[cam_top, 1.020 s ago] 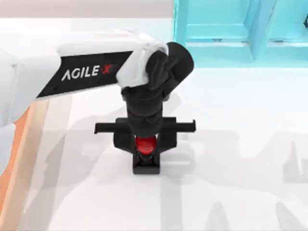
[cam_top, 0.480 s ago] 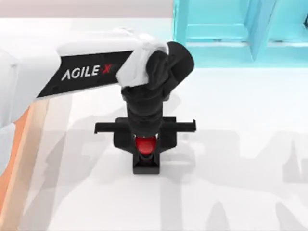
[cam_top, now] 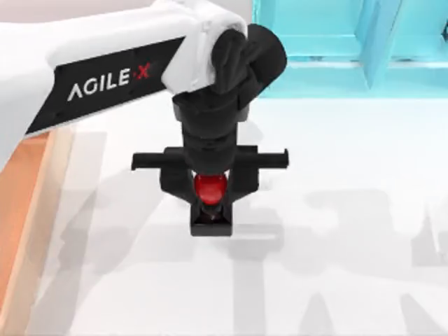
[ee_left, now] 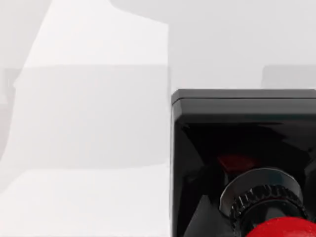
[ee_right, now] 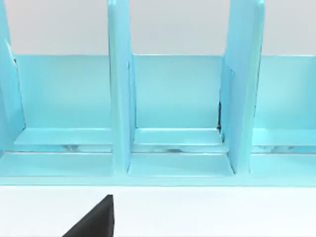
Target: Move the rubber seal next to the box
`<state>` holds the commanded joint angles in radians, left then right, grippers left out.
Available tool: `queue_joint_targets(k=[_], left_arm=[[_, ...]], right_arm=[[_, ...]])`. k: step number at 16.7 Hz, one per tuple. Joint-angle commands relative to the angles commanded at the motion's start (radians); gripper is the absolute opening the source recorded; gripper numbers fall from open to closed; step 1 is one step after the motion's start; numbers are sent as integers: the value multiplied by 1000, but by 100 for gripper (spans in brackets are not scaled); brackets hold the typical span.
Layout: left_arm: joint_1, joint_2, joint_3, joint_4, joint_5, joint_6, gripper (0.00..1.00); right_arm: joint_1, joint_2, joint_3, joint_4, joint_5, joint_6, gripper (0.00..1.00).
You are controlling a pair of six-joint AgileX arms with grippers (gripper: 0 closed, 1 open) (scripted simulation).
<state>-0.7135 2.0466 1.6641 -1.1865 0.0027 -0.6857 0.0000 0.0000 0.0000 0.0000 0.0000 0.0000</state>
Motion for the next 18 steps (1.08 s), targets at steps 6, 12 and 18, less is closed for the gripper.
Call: queue_joint_targets(k=[6,12,18], left_arm=[[22,-33,-30,-14,0,21,0],[166,-360,-213,-138,-1,156,0],[302,-654,-390,-260,-3,291,0]], right_arm=[[0,0,0,0,0,0,100],[0,0,0,0,0,0,100],[0,0,0,0,0,0,100]])
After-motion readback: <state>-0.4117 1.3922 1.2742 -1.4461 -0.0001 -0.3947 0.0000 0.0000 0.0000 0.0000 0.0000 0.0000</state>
